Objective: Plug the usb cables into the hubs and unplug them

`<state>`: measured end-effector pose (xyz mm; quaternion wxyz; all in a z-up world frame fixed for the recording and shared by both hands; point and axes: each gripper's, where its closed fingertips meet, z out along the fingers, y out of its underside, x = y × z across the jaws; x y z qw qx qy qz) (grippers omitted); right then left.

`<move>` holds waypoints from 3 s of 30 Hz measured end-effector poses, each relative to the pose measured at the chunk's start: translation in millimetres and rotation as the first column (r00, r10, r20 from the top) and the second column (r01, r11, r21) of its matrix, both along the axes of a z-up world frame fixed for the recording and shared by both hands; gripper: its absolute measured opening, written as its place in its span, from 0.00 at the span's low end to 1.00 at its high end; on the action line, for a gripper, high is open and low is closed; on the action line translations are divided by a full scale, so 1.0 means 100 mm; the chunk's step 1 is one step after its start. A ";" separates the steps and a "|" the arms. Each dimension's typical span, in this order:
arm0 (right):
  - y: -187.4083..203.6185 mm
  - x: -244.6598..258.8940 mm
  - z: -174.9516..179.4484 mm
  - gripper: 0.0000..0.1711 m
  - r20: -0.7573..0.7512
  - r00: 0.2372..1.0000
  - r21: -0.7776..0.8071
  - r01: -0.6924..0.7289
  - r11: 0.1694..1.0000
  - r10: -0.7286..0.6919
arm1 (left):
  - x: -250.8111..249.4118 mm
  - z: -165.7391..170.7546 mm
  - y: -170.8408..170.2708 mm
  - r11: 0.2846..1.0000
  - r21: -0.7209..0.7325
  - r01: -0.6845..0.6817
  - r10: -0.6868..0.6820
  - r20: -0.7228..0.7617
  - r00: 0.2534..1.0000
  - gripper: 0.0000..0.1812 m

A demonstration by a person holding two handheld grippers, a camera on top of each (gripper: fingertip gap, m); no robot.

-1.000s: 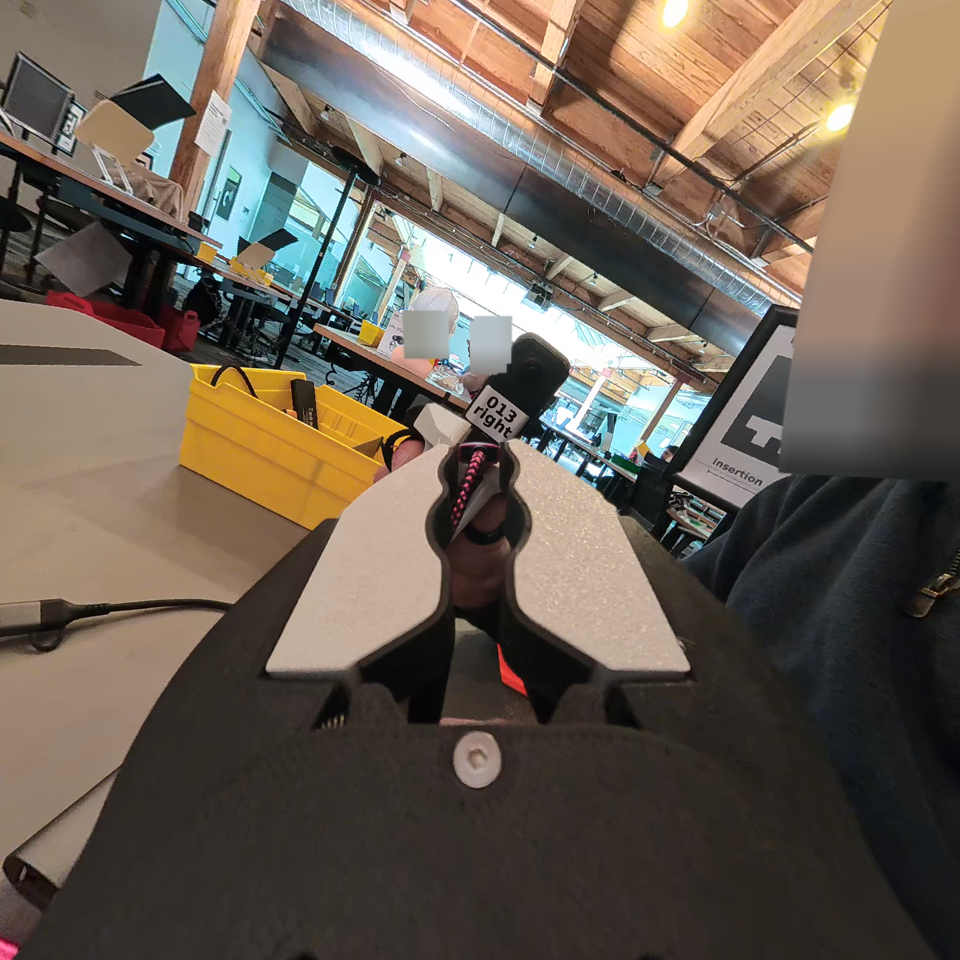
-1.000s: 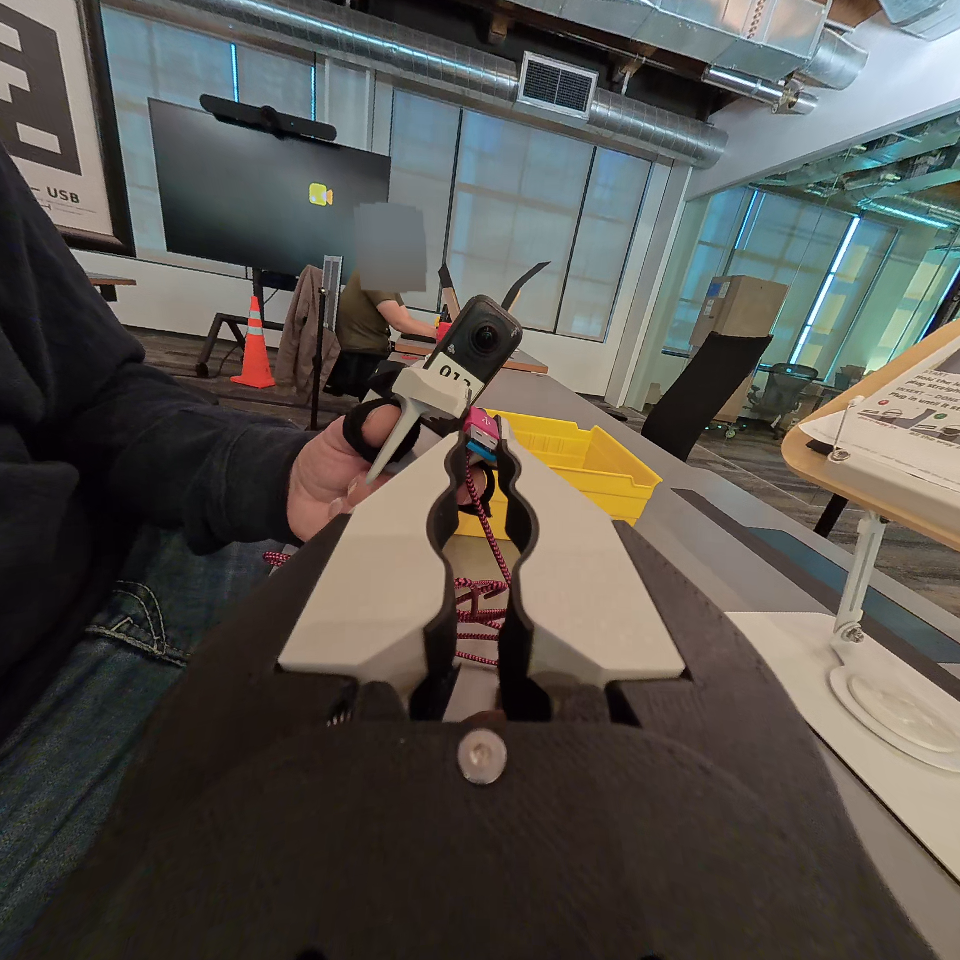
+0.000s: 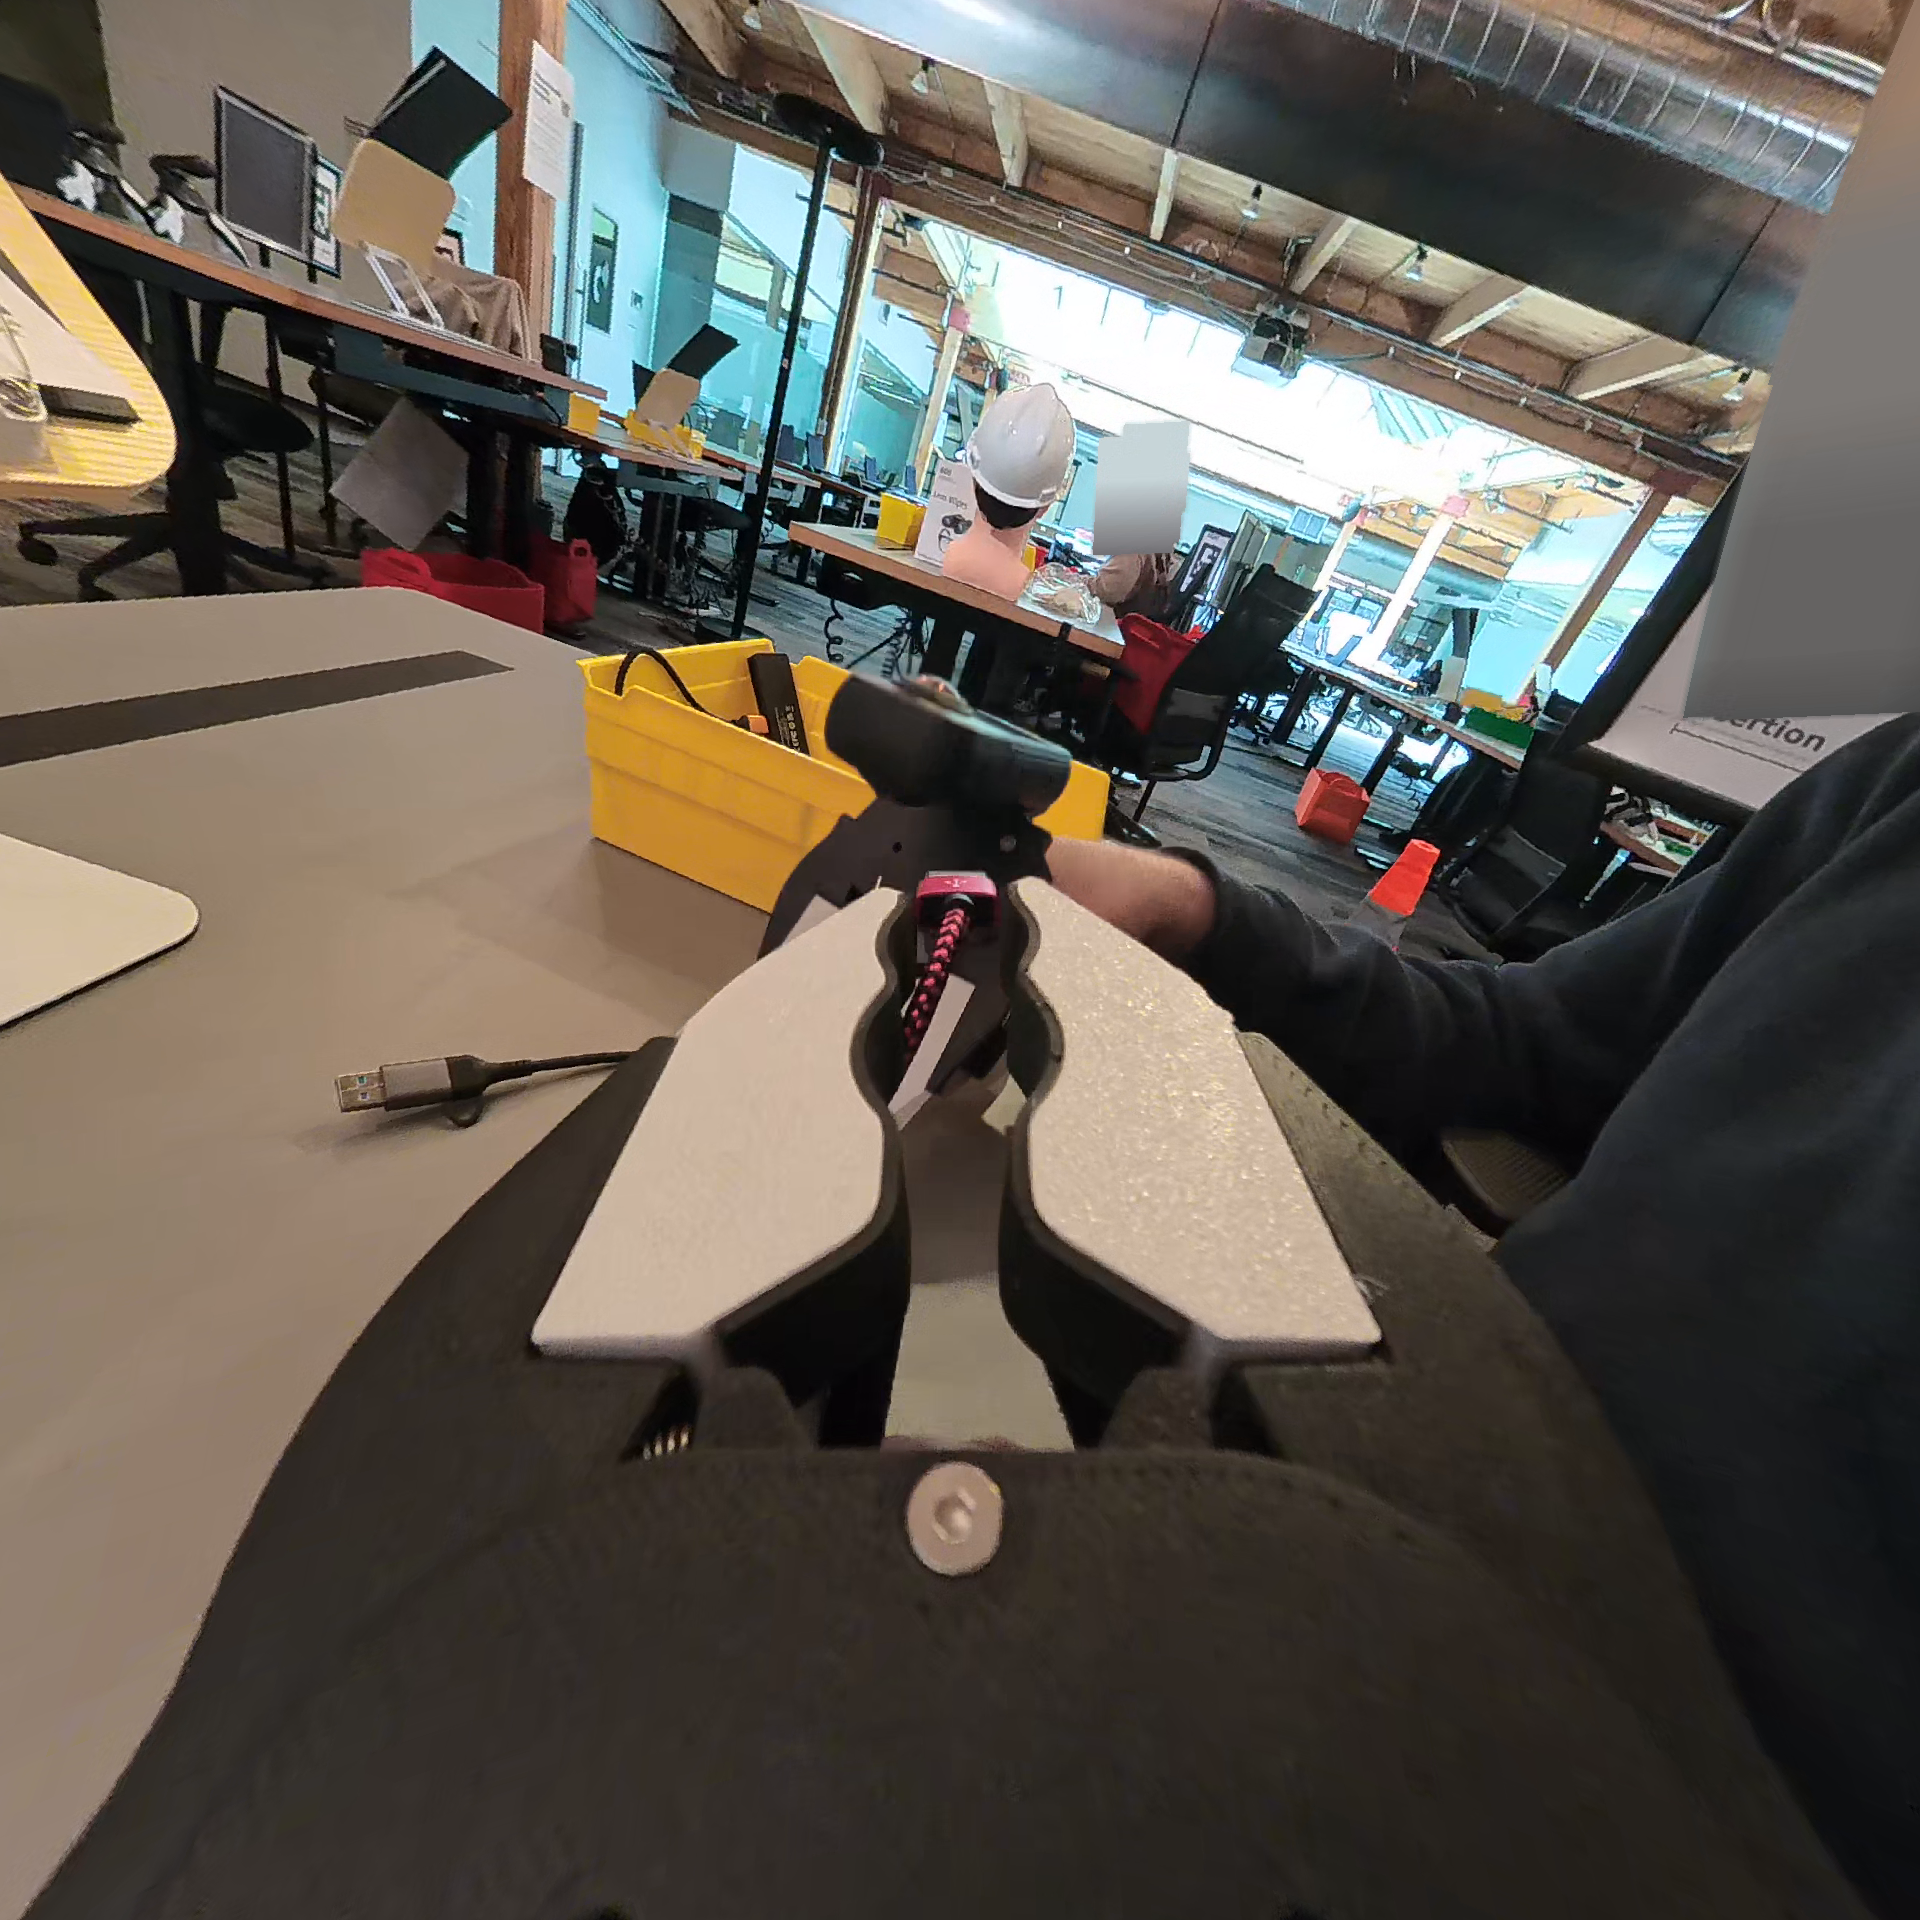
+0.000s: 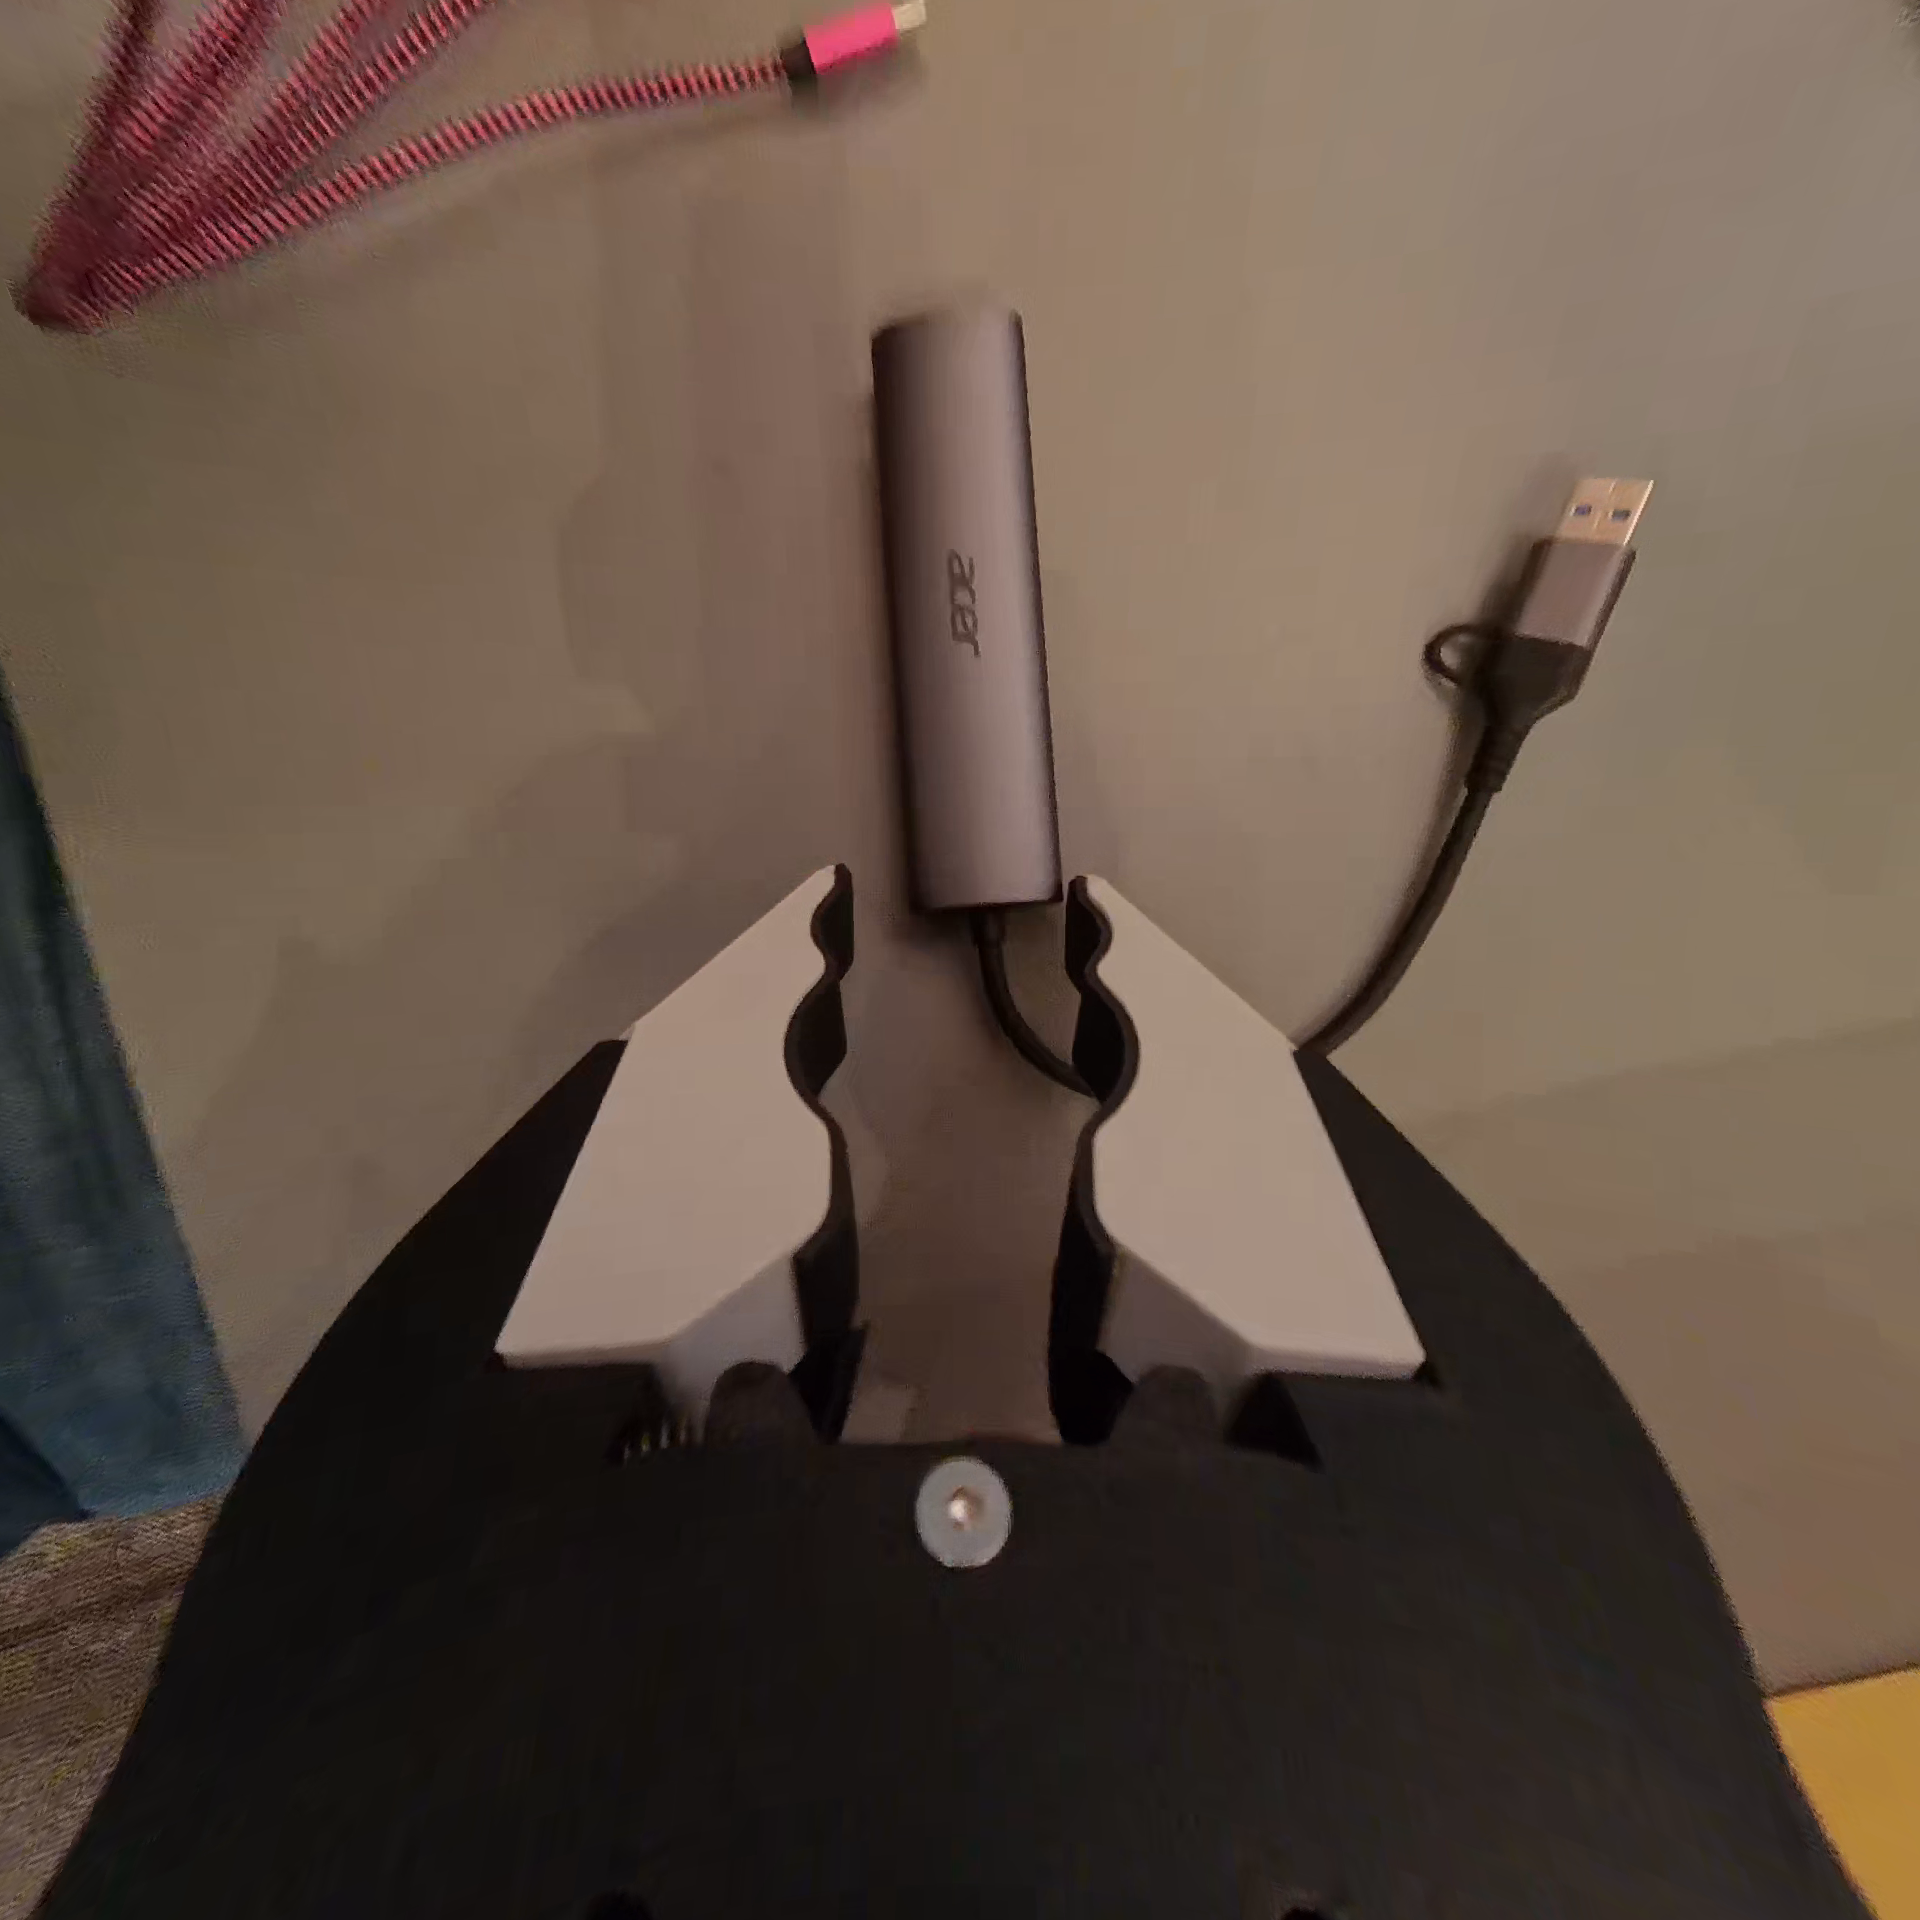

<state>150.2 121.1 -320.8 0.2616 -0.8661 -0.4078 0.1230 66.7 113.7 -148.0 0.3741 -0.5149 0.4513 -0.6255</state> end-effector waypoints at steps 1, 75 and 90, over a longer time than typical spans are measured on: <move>0.00 0.03 -0.05 0.23 0.023 1.000 0.003 0.004 1.000 -0.004 | 0.00 0.00 0.00 1.000 -0.001 0.001 -0.001 0.001 1.000 0.08; 0.58 -0.23 0.81 0.16 -0.561 0.772 0.078 0.409 0.909 -0.299 | 0.36 -0.75 0.75 0.770 0.458 -0.445 0.587 -0.234 0.775 0.08; 0.55 -0.24 0.93 0.16 -0.543 0.802 0.156 0.386 0.909 -0.248 | 0.36 -0.65 0.74 0.773 0.472 -0.424 0.564 -0.206 0.800 0.08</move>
